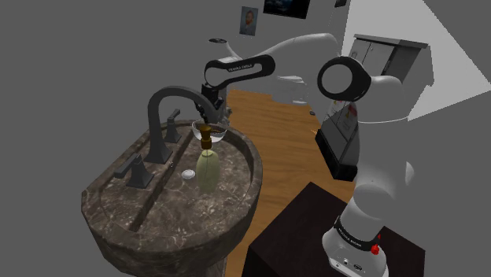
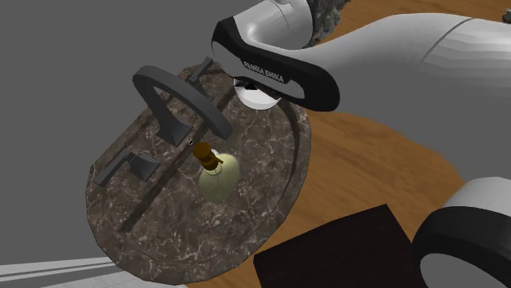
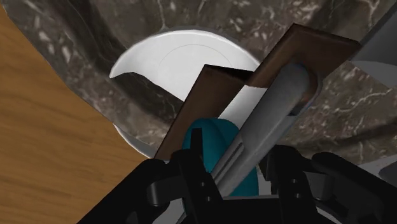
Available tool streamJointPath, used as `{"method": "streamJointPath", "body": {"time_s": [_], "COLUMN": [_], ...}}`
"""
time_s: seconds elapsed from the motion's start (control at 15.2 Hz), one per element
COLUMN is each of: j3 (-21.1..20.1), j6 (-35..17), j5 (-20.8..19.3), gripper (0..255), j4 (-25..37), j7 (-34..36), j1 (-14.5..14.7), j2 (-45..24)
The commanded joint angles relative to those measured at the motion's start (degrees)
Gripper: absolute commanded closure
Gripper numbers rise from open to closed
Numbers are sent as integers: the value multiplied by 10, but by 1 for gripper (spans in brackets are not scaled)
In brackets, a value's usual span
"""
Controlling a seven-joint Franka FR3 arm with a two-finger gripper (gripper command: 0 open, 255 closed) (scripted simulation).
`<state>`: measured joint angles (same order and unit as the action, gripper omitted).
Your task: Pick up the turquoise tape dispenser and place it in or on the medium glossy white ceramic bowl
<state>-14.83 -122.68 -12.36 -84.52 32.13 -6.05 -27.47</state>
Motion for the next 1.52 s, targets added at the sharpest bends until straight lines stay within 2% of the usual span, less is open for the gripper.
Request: {"method": "streamJointPath", "body": {"time_s": [0.0,0.46,0.53,0.86,1.12,1.45], "j3": [4,4,4,4,-2,-2], "j6": [-13,-13,-13,-13,39,39], "j5": [-3,-3,-3,-3,8,8], "gripper": [255,255,0,0,0,0], "j4": [-17,-17,-17,-17,1,1], "j7": [2,3,3,3,-4,-4], "j1": [-3,-3,-3,-3,-5,-5], "j2": [-7,-7,-7,-7,29,29]}}
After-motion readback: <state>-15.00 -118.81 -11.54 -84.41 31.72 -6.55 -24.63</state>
